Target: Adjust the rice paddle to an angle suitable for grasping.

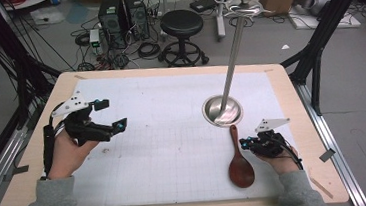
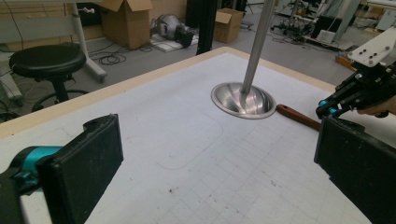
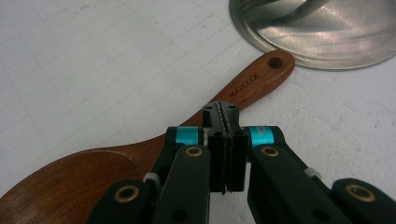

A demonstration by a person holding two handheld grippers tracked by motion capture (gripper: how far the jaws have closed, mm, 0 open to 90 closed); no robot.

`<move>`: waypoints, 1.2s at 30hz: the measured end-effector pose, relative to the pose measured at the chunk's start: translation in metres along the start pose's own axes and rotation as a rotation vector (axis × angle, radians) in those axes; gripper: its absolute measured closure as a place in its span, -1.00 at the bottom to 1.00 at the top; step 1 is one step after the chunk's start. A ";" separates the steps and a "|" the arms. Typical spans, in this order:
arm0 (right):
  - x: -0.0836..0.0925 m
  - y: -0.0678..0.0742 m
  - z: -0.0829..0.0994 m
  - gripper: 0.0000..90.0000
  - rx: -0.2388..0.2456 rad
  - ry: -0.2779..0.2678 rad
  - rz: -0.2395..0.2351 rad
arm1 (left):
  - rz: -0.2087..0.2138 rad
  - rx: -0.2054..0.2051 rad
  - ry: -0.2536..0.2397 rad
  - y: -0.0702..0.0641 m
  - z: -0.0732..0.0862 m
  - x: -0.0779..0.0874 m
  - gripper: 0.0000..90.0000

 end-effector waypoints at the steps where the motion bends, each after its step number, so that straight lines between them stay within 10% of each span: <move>1: -0.001 -0.001 0.001 1.00 0.003 0.004 0.003 | 0.000 0.000 -0.002 0.000 0.000 0.000 -0.96; 36: -0.018 -0.003 0.002 1.00 -0.006 0.021 -0.018 | -0.012 0.004 0.016 0.001 0.007 0.003 -0.96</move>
Point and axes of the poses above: each handheld gripper's, and its own axes: x roughly backward along the jaws, z roughly out of its underside, y roughly to its left, the point moved 8 cm from there along -x, roughly forward along the jaws, and after that the axes turned 10 degrees about x, right-handed, at the moved point
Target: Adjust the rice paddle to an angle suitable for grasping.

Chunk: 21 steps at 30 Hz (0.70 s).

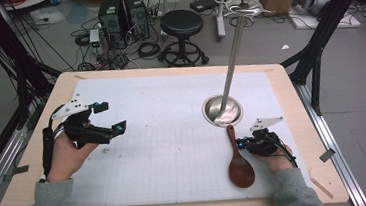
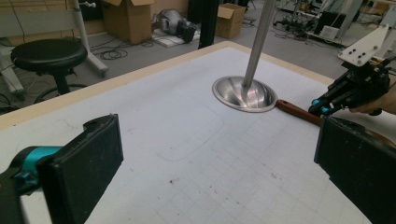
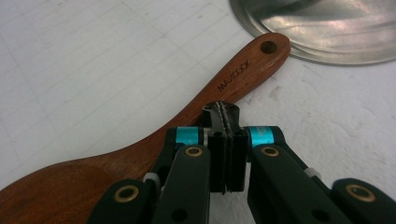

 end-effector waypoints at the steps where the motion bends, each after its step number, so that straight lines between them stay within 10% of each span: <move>1: -0.001 0.001 -0.001 1.00 0.004 -0.001 -0.003 | 0.001 0.001 -0.002 0.000 0.000 0.000 -0.96; 21: -0.011 0.009 -0.011 1.00 0.036 -0.014 -0.035 | -0.014 -0.002 -0.006 0.001 0.002 0.007 -0.96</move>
Point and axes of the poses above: each handheld gripper's, and its own axes: x roughly backward along the jaws, z roughly out of its underside, y roughly to its left, the point moved 8 cm from there along -x, roughly forward along the jaws, and after that the axes turned 10 degrees about x, right-handed, at the moved point
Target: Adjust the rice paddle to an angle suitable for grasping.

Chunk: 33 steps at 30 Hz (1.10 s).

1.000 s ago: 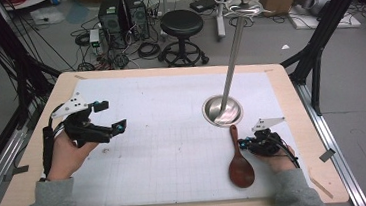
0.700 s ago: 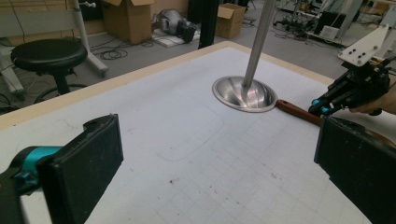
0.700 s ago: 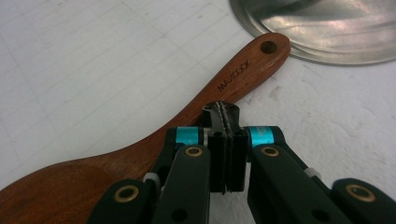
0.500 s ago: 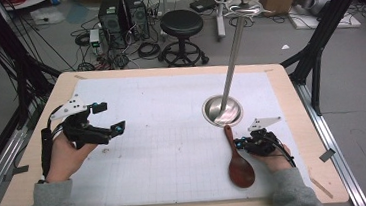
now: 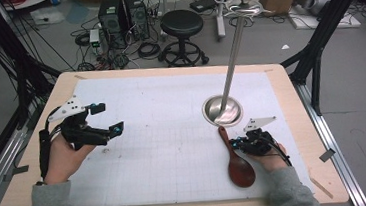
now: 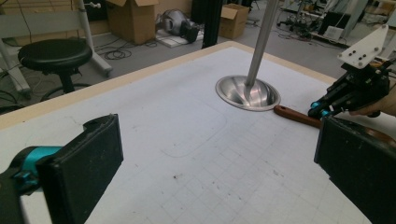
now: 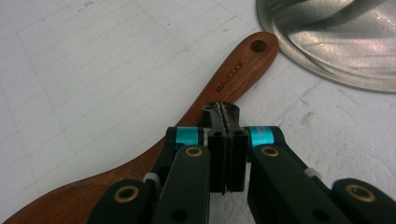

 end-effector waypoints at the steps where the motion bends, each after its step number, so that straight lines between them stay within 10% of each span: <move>1: 0.000 0.000 0.000 1.00 0.006 -0.001 0.000 | 0.000 0.001 0.001 0.000 0.000 0.000 -0.96; 33: -0.028 0.026 -0.030 1.00 0.101 0.038 -0.091 | -0.042 0.020 -0.007 0.008 0.007 0.020 -0.96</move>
Point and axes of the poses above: each handheld gripper's, and its own axes: x roughly backward along the jaws, z roughly out of its underside, y roughly to its left, the point moved 8 cm from there along -x, roughly forward along the jaws, and after that the axes turned 10 degrees about x, right-handed, at the moved point
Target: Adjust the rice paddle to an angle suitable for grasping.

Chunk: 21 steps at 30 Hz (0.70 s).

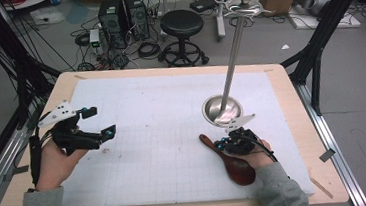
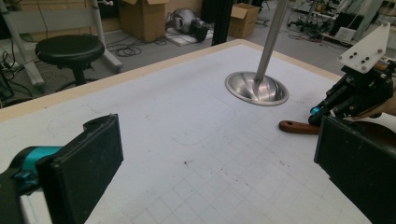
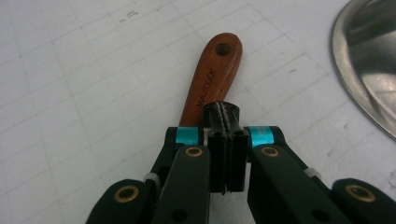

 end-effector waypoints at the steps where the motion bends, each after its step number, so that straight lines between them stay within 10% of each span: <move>1: -0.001 0.000 -0.001 1.00 0.006 0.002 -0.001 | -0.002 -0.002 0.000 0.000 0.000 0.001 -0.96; 21: -0.012 0.014 -0.015 1.00 0.023 0.030 -0.058 | -0.014 -0.001 -0.005 0.002 0.001 0.007 -0.96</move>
Point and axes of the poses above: each handheld gripper's, and its own axes: x roughly backward along the jaws, z roughly out of its underside, y roughly to its left, the point moved 8 cm from there along -x, roughly forward along the jaws, and after that the axes turned 10 degrees about x, right-handed, at the moved point
